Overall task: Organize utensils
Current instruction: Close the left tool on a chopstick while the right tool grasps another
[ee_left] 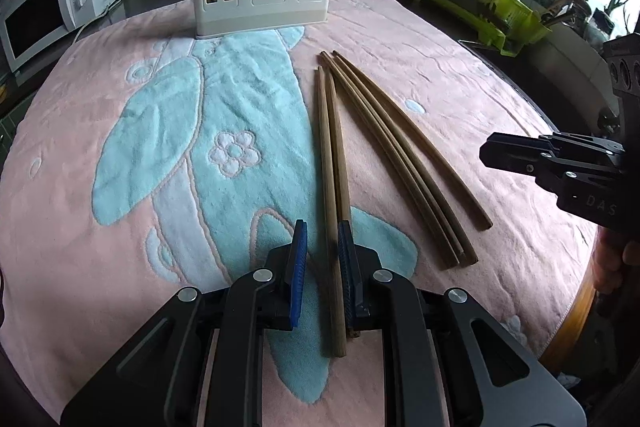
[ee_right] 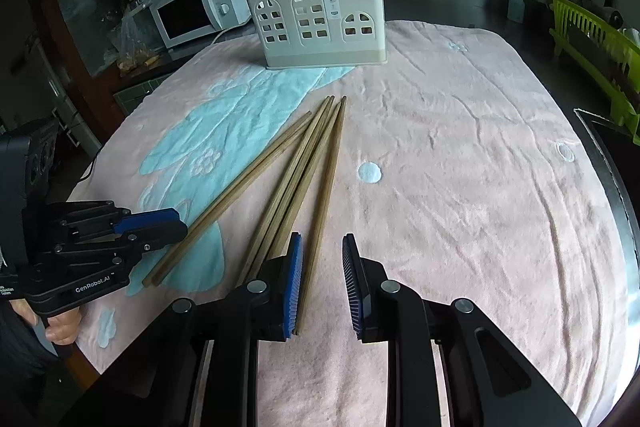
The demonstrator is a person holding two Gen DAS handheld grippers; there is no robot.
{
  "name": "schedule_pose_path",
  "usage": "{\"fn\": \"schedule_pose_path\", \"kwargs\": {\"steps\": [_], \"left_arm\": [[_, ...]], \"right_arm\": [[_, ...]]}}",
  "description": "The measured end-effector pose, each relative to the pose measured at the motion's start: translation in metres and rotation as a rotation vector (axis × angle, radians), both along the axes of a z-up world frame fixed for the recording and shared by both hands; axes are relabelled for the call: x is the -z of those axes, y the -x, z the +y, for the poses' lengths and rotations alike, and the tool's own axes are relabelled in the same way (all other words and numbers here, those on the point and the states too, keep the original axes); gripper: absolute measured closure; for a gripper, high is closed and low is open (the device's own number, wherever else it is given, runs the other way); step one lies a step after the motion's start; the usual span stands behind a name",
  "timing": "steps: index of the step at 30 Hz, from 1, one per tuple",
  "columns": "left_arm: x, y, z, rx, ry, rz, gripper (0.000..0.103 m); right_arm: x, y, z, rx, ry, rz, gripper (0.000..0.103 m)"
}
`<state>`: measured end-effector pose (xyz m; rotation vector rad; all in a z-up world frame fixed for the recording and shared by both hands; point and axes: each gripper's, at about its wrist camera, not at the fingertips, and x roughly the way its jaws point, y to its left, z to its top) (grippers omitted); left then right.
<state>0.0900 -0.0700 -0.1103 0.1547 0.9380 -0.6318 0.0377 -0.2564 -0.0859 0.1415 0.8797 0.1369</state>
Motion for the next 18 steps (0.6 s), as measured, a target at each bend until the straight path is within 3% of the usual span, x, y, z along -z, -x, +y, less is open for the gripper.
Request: {"fn": "schedule_pose_path", "kwargs": {"steps": [18], "left_arm": [[0.003,0.001,-0.006,-0.004,-0.038,-0.028,0.087]], "right_arm": [[0.014,0.003,0.003,-0.002,-0.013,0.035,0.082]]}}
